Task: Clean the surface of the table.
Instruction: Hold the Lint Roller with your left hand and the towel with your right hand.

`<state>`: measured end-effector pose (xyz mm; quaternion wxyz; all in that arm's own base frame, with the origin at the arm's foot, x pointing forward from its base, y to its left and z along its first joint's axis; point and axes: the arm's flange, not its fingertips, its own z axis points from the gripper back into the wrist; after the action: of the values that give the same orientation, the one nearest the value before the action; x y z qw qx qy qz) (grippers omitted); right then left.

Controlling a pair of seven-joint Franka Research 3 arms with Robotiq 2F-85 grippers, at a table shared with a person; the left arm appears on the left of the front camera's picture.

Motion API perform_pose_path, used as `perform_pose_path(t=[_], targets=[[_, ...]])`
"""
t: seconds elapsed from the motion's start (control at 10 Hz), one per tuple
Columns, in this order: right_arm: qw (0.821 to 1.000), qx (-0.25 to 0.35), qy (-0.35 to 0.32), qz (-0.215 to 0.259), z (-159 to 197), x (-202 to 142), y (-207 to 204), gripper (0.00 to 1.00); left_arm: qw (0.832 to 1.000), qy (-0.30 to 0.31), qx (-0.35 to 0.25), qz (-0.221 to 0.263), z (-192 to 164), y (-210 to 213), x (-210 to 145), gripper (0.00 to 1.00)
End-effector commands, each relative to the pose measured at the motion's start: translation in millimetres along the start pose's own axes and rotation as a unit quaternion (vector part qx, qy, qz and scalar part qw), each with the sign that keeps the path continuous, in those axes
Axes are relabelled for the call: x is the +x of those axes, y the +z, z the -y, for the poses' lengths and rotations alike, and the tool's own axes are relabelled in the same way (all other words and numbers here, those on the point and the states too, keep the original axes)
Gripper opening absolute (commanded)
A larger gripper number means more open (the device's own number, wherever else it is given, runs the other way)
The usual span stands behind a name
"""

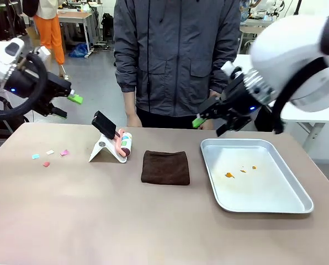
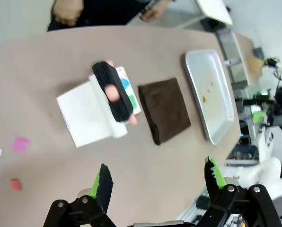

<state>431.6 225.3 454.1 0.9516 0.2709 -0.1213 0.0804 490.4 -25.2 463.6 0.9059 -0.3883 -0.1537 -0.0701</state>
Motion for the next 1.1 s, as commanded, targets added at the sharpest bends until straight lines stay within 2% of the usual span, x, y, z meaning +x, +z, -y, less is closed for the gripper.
perform_pose_path(t=[0.0,0.1,0.3,0.5,0.7,0.8,0.9,1.0], targets=[[1.000,0.024,-0.002,-0.001,-5.7,17.6,-38.6,1.00,0.999,0.050,0.021,0.001,-4.9,-27.8,27.0,1.00],[0.999,0.035,0.000,-0.013,-5.5,16.9,-61.6,1.00,0.997,0.063,0.033,-0.003,-12.2,-40.6,33.5,1.00],[0.997,0.007,0.000,-0.074,2.8,9.7,-107.8,1.00,0.994,0.101,0.033,0.009,-31.0,-60.7,45.9,1.00],[0.993,-0.011,0.002,-0.120,12.1,5.1,-133.9,1.00,0.993,0.117,0.019,0.015,-39.1,-76.4,54.6,1.00],[0.991,-0.003,-0.010,-0.134,20.0,9.3,-138.2,1.00,0.992,0.122,0.003,-0.001,-43.5,-86.7,57.0,1.00],[0.991,0.003,-0.013,-0.135,22.1,12.9,-133.3,1.00,0.989,0.147,-0.001,-0.016,-43.1,-87.5,59.2,1.00],[0.992,-0.006,-0.012,-0.128,24.9,-5.1,-148.0,1.00,0.993,0.113,0.017,0.003,-47.9,-84.9,52.6,1.00],[0.992,-0.006,-0.012,-0.128,24.9,-5.1,-148.0,1.00,0.993,0.113,0.017,0.003,-47.9,-84.9,52.6,1.00]])
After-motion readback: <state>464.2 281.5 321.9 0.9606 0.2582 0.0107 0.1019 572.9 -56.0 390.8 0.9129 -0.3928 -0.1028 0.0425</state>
